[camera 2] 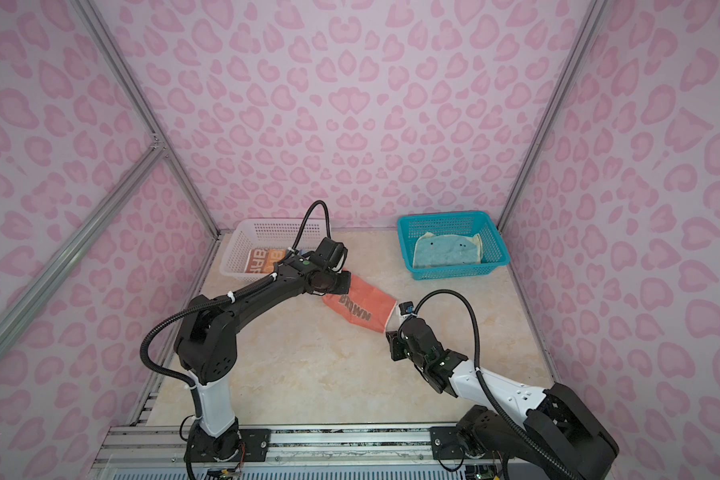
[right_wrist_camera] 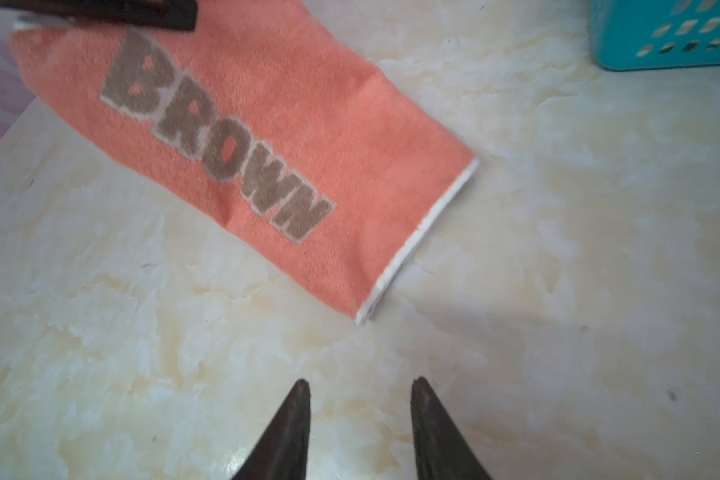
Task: Fold and stack the towels
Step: 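Carry the folded salmon towel with the left gripper into the white basket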
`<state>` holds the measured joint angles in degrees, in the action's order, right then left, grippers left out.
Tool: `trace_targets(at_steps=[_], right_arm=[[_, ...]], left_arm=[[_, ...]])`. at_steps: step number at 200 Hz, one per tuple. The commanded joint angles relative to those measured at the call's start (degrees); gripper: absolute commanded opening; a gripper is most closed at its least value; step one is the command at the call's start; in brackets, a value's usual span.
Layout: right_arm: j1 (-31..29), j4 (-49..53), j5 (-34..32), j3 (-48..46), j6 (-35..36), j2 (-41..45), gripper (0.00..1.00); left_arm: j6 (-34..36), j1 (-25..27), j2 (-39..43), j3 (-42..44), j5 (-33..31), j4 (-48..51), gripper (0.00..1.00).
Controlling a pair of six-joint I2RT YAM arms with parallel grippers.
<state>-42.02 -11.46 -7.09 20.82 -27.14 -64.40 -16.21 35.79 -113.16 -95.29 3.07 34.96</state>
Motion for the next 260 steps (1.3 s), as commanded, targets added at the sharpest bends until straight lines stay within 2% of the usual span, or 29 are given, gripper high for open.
trace_targets(at_steps=[1,50,78,98,149,167,247,260], right_arm=[[-0.1,-1.3,-1.8,-0.8,0.6,0.0,0.40],[-0.4,-5.9,0.4,-1.8,0.6,-4.4,0.40],[-0.8,-8.0,2.0,-0.9,0.6,-7.7,0.39],[-1.5,-8.9,2.4,-0.2,0.6,-9.4,0.39],[-2.3,-10.1,3.1,1.8,0.6,-13.4,0.39],[-2.5,-10.1,3.6,2.8,0.7,-14.7,0.39],[-4.4,-8.5,3.6,5.9,0.7,-17.7,0.39],[-4.7,-8.2,3.4,6.2,0.7,-17.9,0.39]], left_arm=[[3.7,-2.1,-4.9,-9.8,1.9,11.5,0.03],[4.5,-10.7,-14.4,-30.5,10.4,20.9,0.03],[5.3,-15.3,-19.0,-41.6,12.6,26.1,0.03],[6.4,-18.5,-21.1,-46.1,12.9,28.9,0.03],[11.7,-26.1,-20.8,-46.6,9.7,32.3,0.03],[13.9,-27.8,-20.5,-46.2,6.6,32.8,0.03],[17.7,-29.5,-23.4,-41.5,-13.4,28.7,0.03],[18.2,-29.5,-24.1,-40.8,-14.1,27.6,0.03]])
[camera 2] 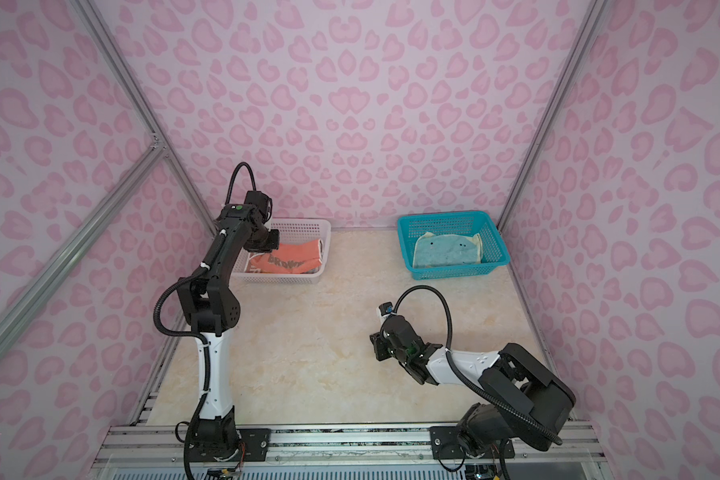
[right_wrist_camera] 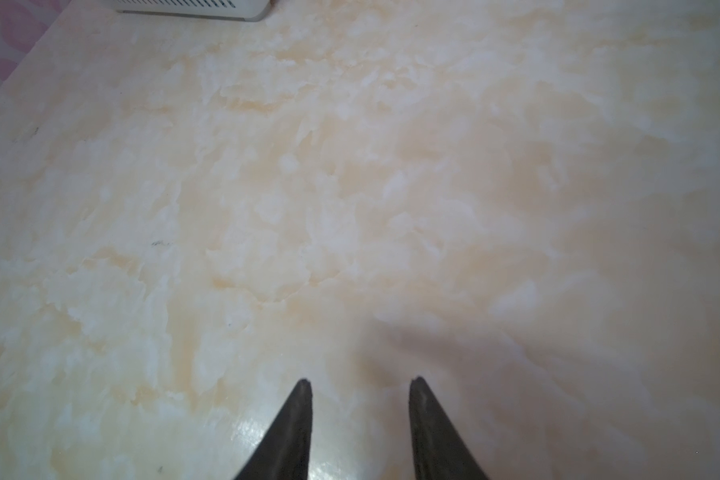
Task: Fold and stack the towels
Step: 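Carry the folded salmon towel with the left gripper into the white basket, then open the left gripper over the basket while the right gripper moves toward the teal basket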
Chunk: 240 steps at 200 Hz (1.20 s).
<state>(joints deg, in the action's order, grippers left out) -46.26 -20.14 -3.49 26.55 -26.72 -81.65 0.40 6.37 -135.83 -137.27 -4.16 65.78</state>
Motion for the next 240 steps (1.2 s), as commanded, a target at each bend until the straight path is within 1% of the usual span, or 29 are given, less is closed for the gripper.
trace_targets(at_steps=[1,20,35,42,49,52,56,57,60,62,66,96,124,166,197,218,240], right_arm=[[-0.5,0.5,-0.2,0.6,0.3,-0.6,0.39],[-0.9,0.9,-0.4,1.0,0.4,-0.9,0.39],[-1.2,1.4,-0.4,1.6,0.4,-1.0,0.39],[-1.3,1.6,-0.5,1.7,0.6,-1.0,0.39],[-1.4,1.7,-0.5,1.9,0.6,-1.1,0.39],[-1.4,1.7,-0.5,1.9,0.7,-1.0,0.39],[-1.5,1.8,-0.6,2.0,0.8,-1.0,0.39],[-1.5,1.9,-0.6,2.0,0.8,-1.0,0.39],[-1.5,1.9,-0.6,2.1,0.8,-1.0,0.39],[-1.5,1.9,-0.6,2.1,0.9,-1.0,0.39],[-1.5,2.0,-0.6,2.3,1.0,-0.9,0.39],[-1.5,4.3,-1.2,3.8,2.4,-0.6,0.40],[-1.5,7.9,-2.6,6.1,4.8,-0.5,0.41],[-0.8,13.9,-6.4,11.0,7.9,0.1,0.42],[1.2,16.2,-7.8,14.5,9.8,0.4,0.44],[3.6,16.5,-7.0,16.2,10.1,0.6,0.45],[5.3,17.2,-6.3,18.0,11.2,1.1,0.45]], left_arm=[[1.6,-0.1,-1.4,1.2,-6.9,-3.2,0.03],[1.4,-0.1,-2.2,2.2,-8.9,-4.9,0.02],[1.3,0.0,-2.0,3.8,-11.9,-7.2,0.07],[1.5,-0.1,-1.7,4.7,-13.0,-8.4,0.13],[2.0,-0.1,-1.5,5.5,-13.9,-9.5,0.32],[2.0,-0.1,-1.4,5.8,-14.3,-9.8,0.49],[2.1,-0.1,-1.2,6.0,-14.9,-10.1,0.67],[2.2,-0.1,-1.1,6.1,-15.1,-10.1,0.70],[2.3,-0.1,-1.1,6.2,-15.3,-10.3,0.93],[2.4,-0.1,-1.1,6.2,-15.5,-10.4,1.00],[2.6,0.0,-0.9,6.3,-16.0,-10.4,0.98],[3.1,-0.1,1.7,8.4,-17.6,-12.6,0.98],[2.5,-0.1,7.2,13.3,-17.3,-16.8,0.98],[0.1,0.3,16.1,19.7,-13.5,-20.5,0.98],[-2.1,1.2,23.6,27.0,-10.5,-25.0,0.98],[-3.4,2.2,28.7,32.8,-9.5,-29.0,0.98],[-4.4,2.6,32.4,37.0,-8.9,-31.6,0.98]])
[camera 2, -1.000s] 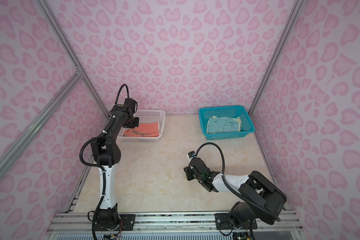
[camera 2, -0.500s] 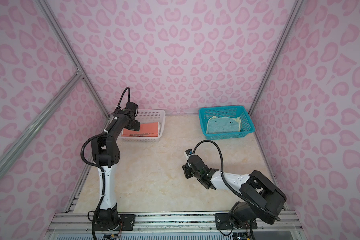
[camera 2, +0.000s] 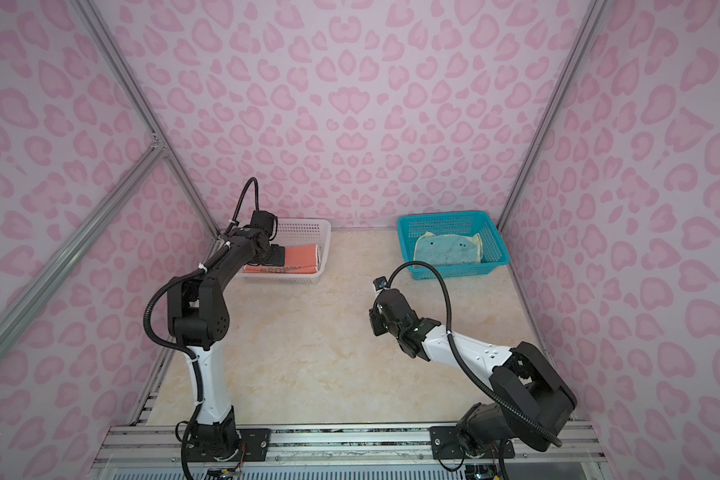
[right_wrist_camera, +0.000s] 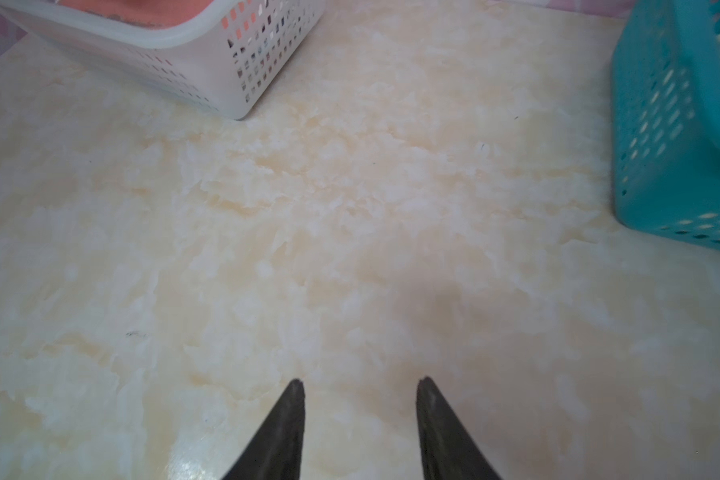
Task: Fold and stack the towels
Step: 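Open the left gripper over the basket while the right gripper moves toward the teal basket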
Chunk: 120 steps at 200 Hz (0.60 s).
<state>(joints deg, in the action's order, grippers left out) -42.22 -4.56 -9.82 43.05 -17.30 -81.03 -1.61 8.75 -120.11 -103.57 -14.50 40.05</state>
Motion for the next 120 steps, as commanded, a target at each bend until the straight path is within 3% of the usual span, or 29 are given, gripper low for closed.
trace_targets(at_steps=[1,49,120], right_arm=[[1.4,1.7,0.1,1.6,1.8,0.5,0.45],[5.6,5.9,-0.2,7.9,4.7,-0.1,0.48],[20.3,9.9,-1.1,20.5,6.6,-6.9,0.69]], left_arm=[[-2.4,0.2,16.8,3.4,1.4,-5.9,0.98],[-4.6,1.1,21.8,8.7,2.8,-7.4,0.98],[-11.0,10.0,38.4,34.3,14.2,-27.0,0.98]])
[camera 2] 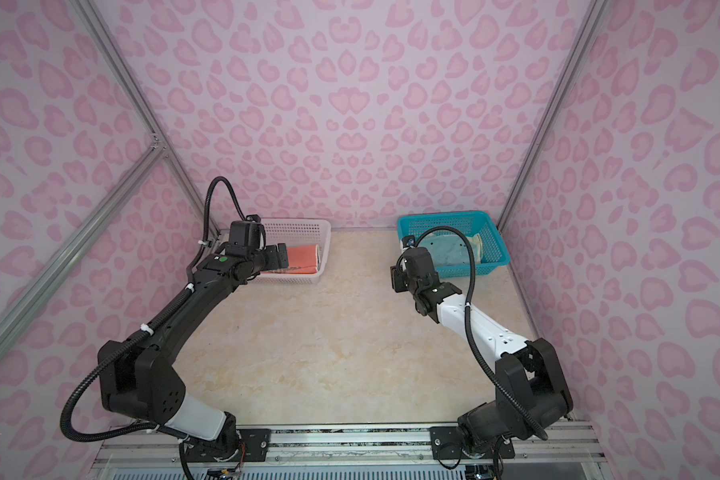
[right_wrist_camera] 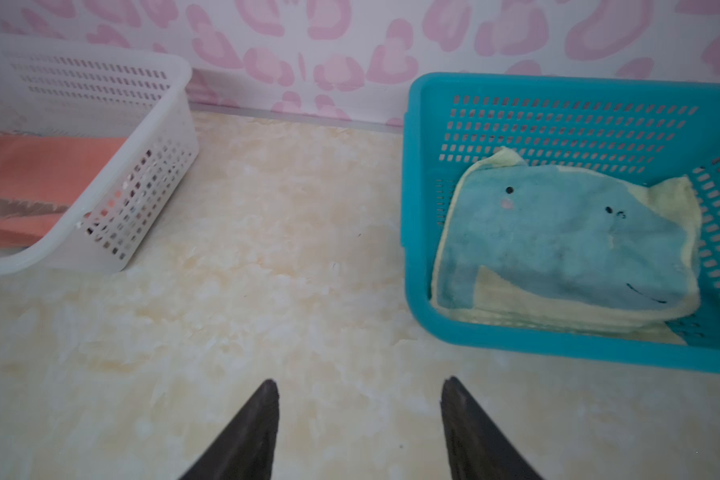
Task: Fold and stack the towels
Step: 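Open the left gripper over the basket while the right gripper moves toward the teal basket, then grasp the light-blue towel in the teal basket with the right gripper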
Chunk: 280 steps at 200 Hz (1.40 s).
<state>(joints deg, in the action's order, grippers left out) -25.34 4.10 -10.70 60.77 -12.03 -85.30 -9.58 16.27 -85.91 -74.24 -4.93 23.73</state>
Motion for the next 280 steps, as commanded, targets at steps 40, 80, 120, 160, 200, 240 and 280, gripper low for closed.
trace_targets(at_steps=[40,80,120,160,200,240,280], right_arm=[[10.0,3.9,1.2,12.5,2.0,-11.4,0.78],[12.9,9.9,0.3,23.9,3.0,-22.2,0.80],[14.5,13.8,-2.4,32.6,2.0,-30.8,0.80],[17.0,22.2,-0.3,44.2,0.9,-41.3,0.80],[19.2,33.5,5.9,56.5,-1.6,-51.4,0.80],[19.9,50.4,7.1,75.5,-2.4,-63.0,0.80],[20.2,62.3,4.9,90.2,-0.2,-72.4,0.72]], left_arm=[[-3.1,9.7,9.7,13.5,4.5,-15.3,0.98],[-4.2,16.5,11.6,20.4,2.8,-19.1,0.98],[-4.3,20.6,8.8,21.5,1.2,-19.4,0.98],[-3.9,22.5,6.2,21.1,0.1,-18.9,0.98],[-3.5,22.6,5.2,20.9,-1.6,-17.9,0.98],[-3.2,22.6,4.6,20.7,-2.5,-17.1,0.98],[-3.1,22.6,4.3,20.7,-3.4,-16.7,0.98]])
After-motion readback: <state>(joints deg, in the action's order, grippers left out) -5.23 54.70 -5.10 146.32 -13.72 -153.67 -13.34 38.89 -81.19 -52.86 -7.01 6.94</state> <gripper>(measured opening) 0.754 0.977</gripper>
